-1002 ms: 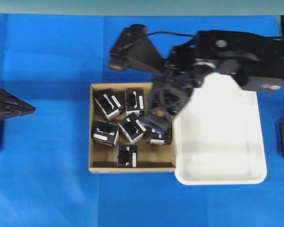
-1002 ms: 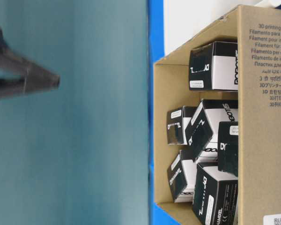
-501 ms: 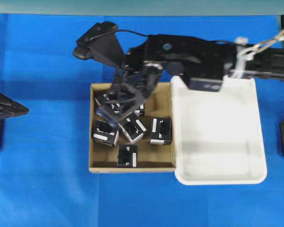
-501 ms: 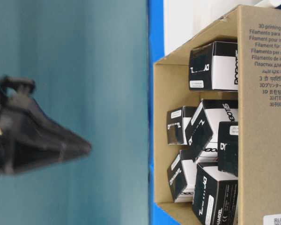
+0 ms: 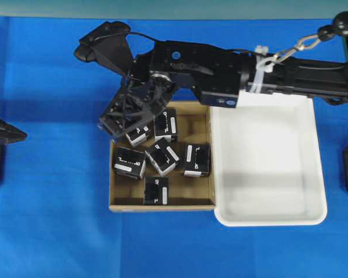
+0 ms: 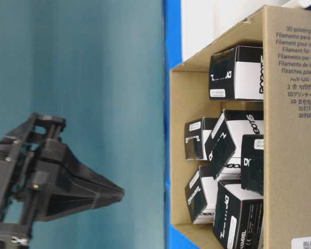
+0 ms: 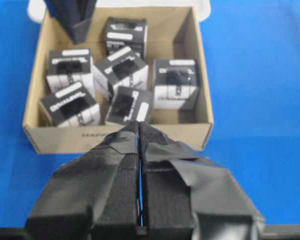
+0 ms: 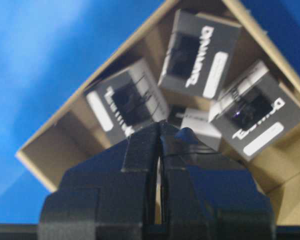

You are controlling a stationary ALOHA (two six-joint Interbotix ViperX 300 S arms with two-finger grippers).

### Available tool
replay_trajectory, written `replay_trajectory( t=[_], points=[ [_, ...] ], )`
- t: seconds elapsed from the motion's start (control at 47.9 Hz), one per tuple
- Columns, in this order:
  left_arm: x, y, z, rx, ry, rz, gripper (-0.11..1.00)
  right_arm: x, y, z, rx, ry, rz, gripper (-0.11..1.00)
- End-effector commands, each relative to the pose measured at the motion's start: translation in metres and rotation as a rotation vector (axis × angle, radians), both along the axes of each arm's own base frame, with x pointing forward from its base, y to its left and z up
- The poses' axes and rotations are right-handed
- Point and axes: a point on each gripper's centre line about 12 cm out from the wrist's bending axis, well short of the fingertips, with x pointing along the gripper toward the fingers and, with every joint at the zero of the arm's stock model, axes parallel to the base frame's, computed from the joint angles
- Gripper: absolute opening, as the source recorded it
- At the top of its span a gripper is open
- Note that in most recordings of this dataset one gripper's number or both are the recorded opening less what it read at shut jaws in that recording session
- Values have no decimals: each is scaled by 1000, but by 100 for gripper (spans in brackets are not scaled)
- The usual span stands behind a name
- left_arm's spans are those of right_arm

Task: Pick a box that is randomly placed inside the cardboard box.
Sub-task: 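Lower the open right gripper around the top-left DYNAMIXEL box and close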

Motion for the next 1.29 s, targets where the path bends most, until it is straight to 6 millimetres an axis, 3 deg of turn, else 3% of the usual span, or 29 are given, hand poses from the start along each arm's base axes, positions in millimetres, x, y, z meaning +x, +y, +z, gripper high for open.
replay_trajectory(
  t=[0.0, 0.313, 0.501, 0.563, 0.751, 0.835, 1.273],
  points=[
    [2, 0, 5, 4, -9, -4, -5, 6, 0, -9, -4, -9, -2, 5],
    [2, -1, 4, 11, -9, -8, -5, 19, -5, -37, -7, -23, -19, 9],
    [4, 0, 3, 10, -3, -6, -5, 18, -7, -45, 1, 4, -23, 22],
    [4, 0, 3, 6, -3, -5, -5, 17, -7, -45, 5, 17, -23, 32],
    [4, 0, 2, 0, 3, -2, -5, 15, -11, -47, 15, 49, -61, 84],
    [4, 0, 2, 0, 3, -2, -5, 14, -12, -51, 11, 59, -88, 98],
    [4, 0, 0, 0, 9, -1, -5, 18, -14, -72, -18, 89, -87, 100]
  ],
)
